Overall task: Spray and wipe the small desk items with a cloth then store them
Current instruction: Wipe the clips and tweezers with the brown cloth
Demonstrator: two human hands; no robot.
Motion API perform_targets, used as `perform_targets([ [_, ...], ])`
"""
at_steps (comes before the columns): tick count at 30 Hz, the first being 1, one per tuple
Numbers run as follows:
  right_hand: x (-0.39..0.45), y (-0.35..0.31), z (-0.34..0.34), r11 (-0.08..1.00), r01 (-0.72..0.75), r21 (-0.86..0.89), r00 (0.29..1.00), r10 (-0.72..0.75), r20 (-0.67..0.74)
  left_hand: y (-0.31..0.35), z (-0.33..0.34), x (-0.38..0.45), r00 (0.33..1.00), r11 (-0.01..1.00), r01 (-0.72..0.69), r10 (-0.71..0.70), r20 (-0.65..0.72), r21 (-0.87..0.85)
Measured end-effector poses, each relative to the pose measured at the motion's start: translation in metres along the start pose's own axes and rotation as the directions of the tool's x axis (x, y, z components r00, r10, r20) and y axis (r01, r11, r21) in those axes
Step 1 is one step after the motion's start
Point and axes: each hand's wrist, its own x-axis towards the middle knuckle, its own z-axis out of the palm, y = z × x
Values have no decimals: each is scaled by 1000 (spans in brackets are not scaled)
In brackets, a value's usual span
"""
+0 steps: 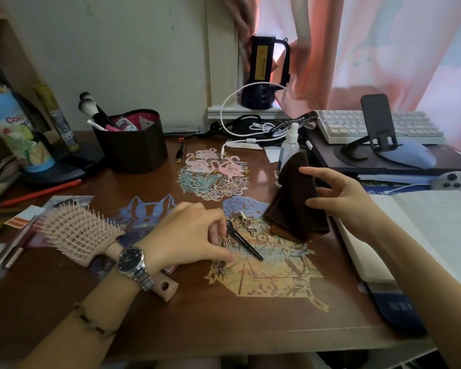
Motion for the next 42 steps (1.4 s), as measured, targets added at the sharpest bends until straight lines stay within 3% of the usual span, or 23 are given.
perform_targets([
  [5,0,1,4,1000,7,13,1000,-8,9,-2,5,3,998,1000,28,-28,-59,2],
  [15,1,3,3,1000,5,30,1000,-5,9,-15,1,27,965,974,227,-227,-132,-17],
  [26,7,7,1,998,9,63,1000,-11,28,-49,-5,40,926,963,268,-264,-271,-21],
  [28,7,8,1,998,11,67,999,-13,31,-50,-7,40,927,968,231,-248,-281,-94],
  [31,8,9,2,998,11,65,999,-14,39,-38,-11,39,949,939,168,-236,-208,-299],
  [33,8,9,2,998,13,65,999,-15,42,-25,-12,37,969,929,148,-205,-140,-339],
  [37,8,8,1,998,9,62,999,-12,42,-7,-9,37,992,945,113,-125,-20,-306],
  [42,7,8,1,998,4,57,999,-6,38,-8,-1,38,990,958,136,-137,12,-254],
])
